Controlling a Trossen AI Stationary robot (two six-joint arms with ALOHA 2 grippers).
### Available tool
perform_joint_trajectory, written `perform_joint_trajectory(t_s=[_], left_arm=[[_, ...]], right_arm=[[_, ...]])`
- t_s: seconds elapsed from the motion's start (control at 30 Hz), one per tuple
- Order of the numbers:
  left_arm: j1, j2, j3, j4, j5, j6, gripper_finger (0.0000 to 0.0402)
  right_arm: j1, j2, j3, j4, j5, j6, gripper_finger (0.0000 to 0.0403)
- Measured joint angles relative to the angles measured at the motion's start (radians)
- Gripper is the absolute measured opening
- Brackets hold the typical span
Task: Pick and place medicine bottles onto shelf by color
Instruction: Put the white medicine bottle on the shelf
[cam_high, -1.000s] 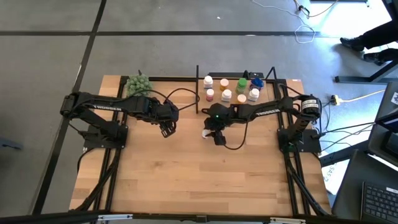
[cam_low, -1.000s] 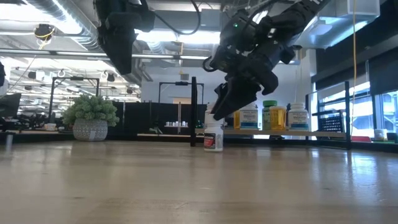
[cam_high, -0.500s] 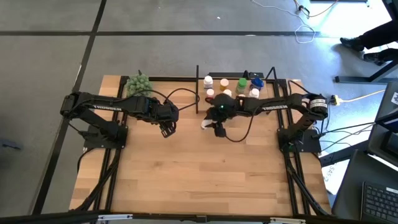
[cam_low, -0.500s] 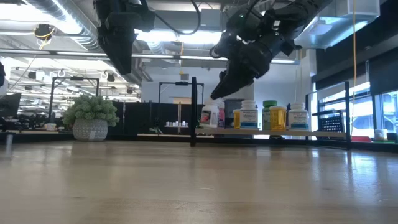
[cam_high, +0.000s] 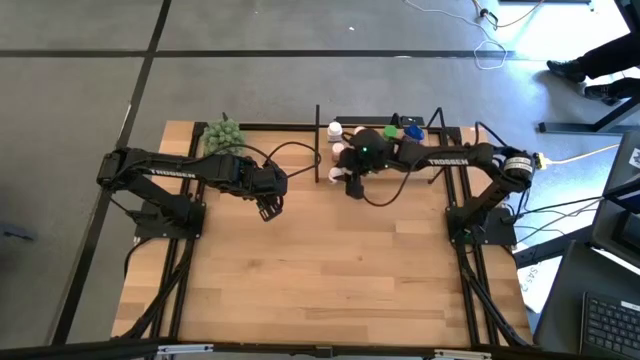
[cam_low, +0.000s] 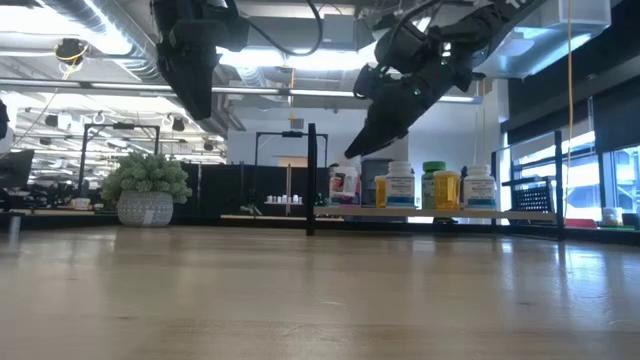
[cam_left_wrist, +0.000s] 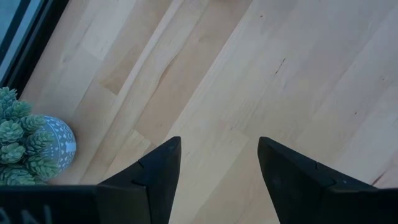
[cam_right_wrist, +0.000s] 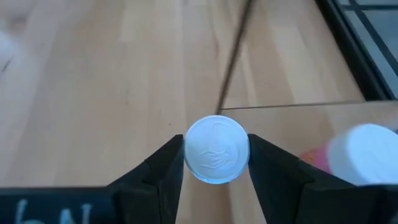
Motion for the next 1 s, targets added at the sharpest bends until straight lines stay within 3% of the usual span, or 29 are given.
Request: perform_joint_trajectory(t_s=[0.33, 0.5, 1.0], left_arm=[[0.000, 0.000, 0.000, 0.000, 0.000, 0.000, 0.0208], [0.000, 0.000, 0.000, 0.000, 0.000, 0.000, 0.0208], [0.000, 0.000, 0.000, 0.000, 0.000, 0.000, 0.0208]], right_arm=[[-0.044, 0.000, 0.000, -0.023, 0.006, 0.014, 0.0167], [-0.060, 0.000, 0.000, -0.042, 0.064, 0.013, 0.0167], [-0.069, 0.005, 0.002, -0.087, 0.052, 0.010, 0.0168]])
